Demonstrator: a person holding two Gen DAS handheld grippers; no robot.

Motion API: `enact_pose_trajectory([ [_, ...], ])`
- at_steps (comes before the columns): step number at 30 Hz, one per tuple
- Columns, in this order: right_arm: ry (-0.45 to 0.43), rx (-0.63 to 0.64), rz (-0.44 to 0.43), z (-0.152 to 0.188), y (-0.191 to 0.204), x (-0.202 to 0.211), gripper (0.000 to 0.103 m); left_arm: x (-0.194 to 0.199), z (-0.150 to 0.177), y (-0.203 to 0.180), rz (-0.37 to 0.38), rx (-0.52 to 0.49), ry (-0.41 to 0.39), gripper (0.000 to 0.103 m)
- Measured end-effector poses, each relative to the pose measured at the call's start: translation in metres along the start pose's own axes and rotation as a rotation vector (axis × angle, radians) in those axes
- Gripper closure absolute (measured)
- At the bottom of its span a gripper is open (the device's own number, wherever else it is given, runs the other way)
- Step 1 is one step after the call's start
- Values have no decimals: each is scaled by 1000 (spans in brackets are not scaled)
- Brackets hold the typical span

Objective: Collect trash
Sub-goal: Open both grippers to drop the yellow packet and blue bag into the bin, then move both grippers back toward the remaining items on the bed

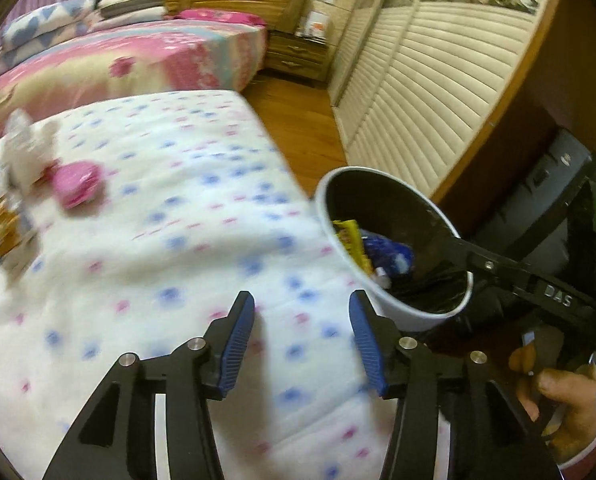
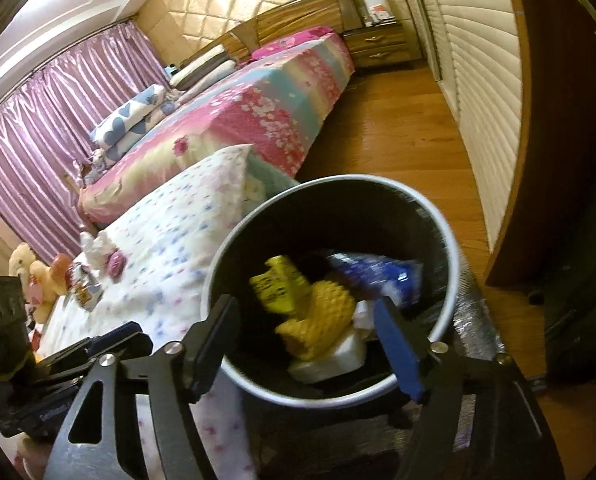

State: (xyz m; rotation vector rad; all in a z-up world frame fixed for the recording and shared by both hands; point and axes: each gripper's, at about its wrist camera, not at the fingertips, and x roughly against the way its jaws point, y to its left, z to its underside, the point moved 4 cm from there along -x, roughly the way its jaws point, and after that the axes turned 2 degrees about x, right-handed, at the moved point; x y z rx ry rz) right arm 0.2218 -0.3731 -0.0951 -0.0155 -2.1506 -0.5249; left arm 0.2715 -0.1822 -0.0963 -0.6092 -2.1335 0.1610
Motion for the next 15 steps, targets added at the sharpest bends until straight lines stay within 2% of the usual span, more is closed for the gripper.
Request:
enact_pose_trajectory([
  [6,3,66,-46,8,39,-2,28,30,10,36,-53,82,-34,45],
  [8,6,82,-60,10,50,-4,28,35,12,43,-69,100,-41,41],
  [10,9,97,-75,13,59,-6,27,44,14,54,-97,129,-51,32],
  [15,30,139,-113,20,84,-15,22,62,16,81,-144,194,-74,30],
])
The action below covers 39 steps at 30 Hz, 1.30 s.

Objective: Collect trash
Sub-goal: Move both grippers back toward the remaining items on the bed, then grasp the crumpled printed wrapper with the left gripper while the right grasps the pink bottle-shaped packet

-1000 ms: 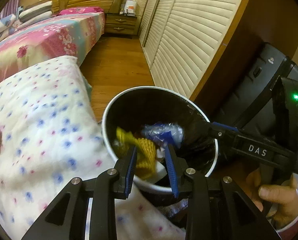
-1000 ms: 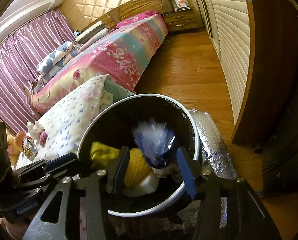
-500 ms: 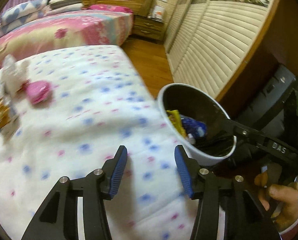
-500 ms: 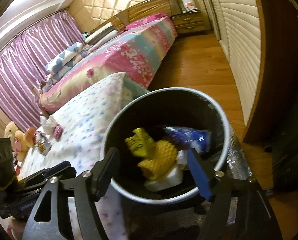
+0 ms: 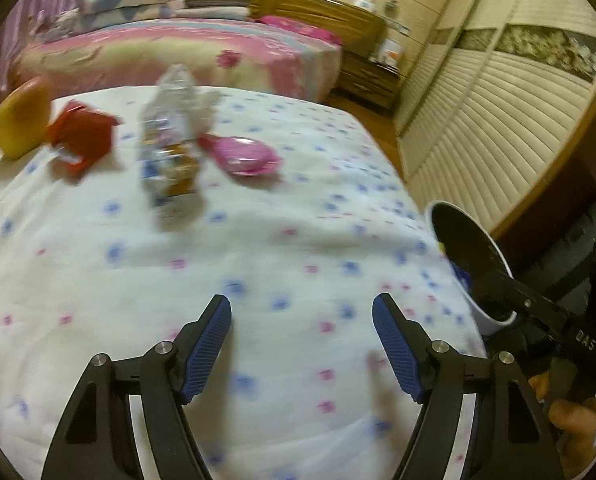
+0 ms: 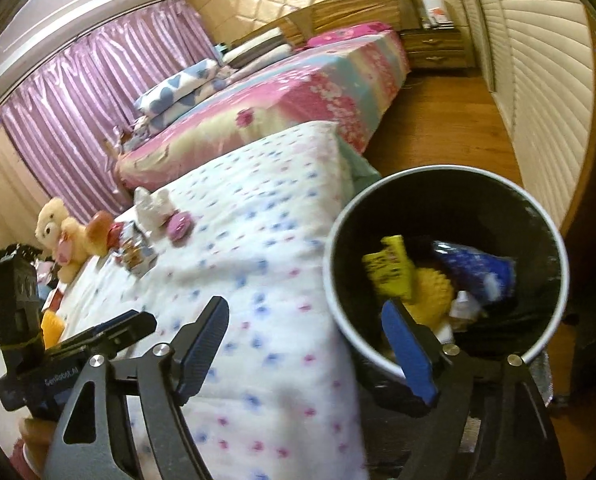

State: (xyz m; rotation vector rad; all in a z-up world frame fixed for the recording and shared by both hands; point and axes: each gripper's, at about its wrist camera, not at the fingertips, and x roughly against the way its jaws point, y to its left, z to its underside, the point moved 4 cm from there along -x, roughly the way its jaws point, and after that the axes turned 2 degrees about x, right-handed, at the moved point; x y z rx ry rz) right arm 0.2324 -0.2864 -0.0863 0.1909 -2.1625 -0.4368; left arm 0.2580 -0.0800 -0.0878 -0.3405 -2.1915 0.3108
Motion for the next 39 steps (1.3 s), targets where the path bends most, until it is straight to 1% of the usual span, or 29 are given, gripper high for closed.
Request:
enact_pose_trajectory([
  [5,16,23,-39,1,19,-12,13,12,0,26,-39,52,-16,30],
  [13,31,74,-67,-2,43,-29,13,24,-10,49,-82,92,-46,30],
  [17,32,90,-71,-7,48,-37,13,18,-23,52,-99,90,-63,30],
  [27,52,126,-91,-19,61,-61,13,-20,-62,61,-138,83,-87,30],
  [29,52,145,-97,-22,65,-65,13,-26,-68,64,-154,74,-92,31],
  [30,51,156,-102,-24,68,-68,13,-28,-70,66,-154,69,-93,36],
  [31,52,169,-106,-25,70,-70,13,-30,-72,66,-146,61,-96,56],
  [32,54,186,-111,-28,75,-75,13,-31,-73,66,-130,51,-87,67],
  [33,56,197,-116,-29,77,-78,13,-32,-72,67,-106,46,-77,74],
  [36,63,246,-129,-33,90,-89,13,-25,-68,69,-98,37,-84,77],
  [39,83,294,-132,-38,104,-104,14,-15,-60,77,-79,46,-74,77],
])
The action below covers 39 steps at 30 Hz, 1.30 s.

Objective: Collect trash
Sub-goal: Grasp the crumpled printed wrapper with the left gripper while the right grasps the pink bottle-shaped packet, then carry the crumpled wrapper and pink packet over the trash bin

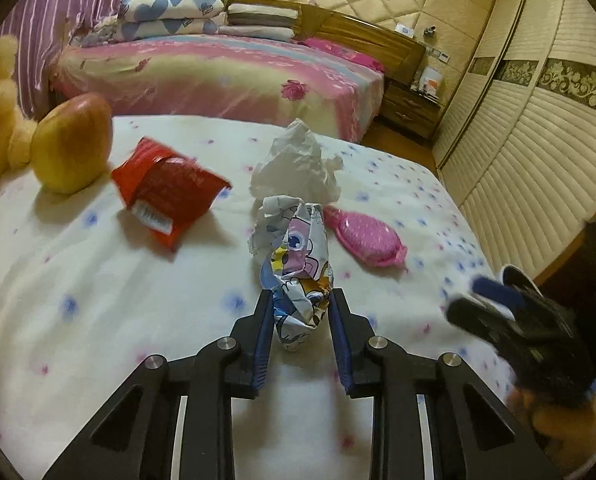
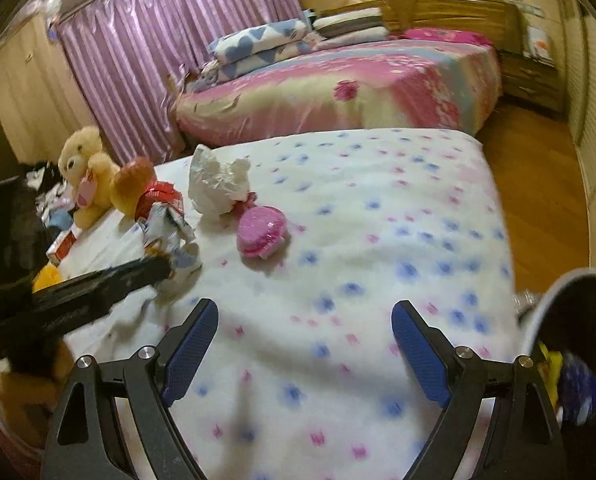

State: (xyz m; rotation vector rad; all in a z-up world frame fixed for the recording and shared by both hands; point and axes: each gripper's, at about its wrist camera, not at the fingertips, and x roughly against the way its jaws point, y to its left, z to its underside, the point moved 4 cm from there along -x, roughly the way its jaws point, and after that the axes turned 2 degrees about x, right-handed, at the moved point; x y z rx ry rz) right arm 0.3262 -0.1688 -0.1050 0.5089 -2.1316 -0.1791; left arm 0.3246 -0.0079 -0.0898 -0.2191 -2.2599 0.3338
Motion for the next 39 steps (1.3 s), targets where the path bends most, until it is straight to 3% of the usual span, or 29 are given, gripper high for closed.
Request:
enact_pose_trajectory([
  [6,17,79,-8,-22,18,-28,15,18,12,17,33,27,35,77],
  [12,76,138,1,-36,32,-62,25,16,11,24,18,66,18,73],
  [13,83,150,11,-37,35,-66,30,14,11,23,16,68,12,73],
  [16,100,165,40,-38,37,-73,58,10,13,19,1,58,9,73],
  [25,82,93,32,-18,28,-44,62,12,15,14,23,49,7,83],
  [39,-9,-107,59,40,-6,41,62,41,43,-21,108,-28,7,88],
])
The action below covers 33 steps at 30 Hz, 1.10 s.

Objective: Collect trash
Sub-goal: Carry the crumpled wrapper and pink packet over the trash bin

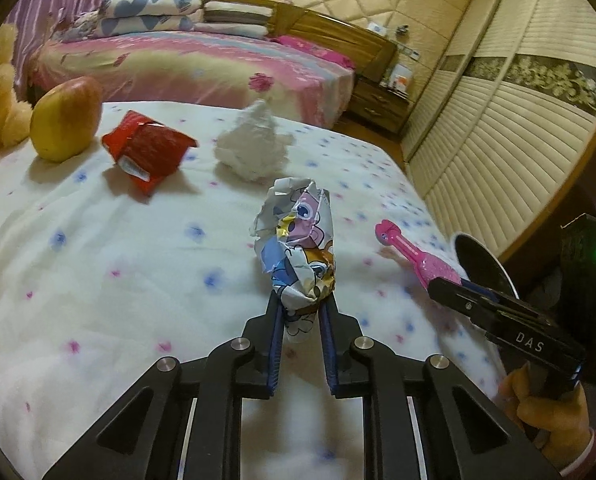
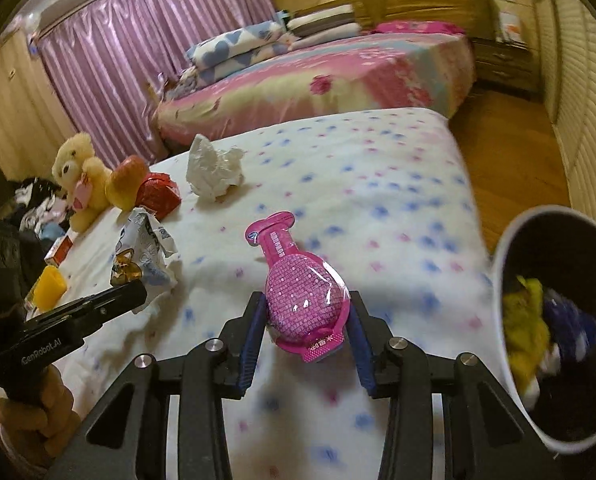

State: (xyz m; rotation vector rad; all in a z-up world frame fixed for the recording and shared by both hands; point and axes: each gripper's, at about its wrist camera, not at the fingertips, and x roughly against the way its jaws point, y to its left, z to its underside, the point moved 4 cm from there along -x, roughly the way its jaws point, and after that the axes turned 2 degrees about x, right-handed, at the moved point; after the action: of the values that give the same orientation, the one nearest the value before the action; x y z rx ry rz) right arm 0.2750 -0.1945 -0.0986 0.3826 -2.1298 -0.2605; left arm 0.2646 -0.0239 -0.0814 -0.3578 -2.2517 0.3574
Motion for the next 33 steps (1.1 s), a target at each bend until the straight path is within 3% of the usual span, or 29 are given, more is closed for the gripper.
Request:
enact_pose_trajectory([
  [14,-67,-104,38,31,-22,49,62,15,26,-47,75,-108,32,88],
  [33,-98,-182,51,36,-57,69,62,-24,23,-98,131,-197,86,89],
])
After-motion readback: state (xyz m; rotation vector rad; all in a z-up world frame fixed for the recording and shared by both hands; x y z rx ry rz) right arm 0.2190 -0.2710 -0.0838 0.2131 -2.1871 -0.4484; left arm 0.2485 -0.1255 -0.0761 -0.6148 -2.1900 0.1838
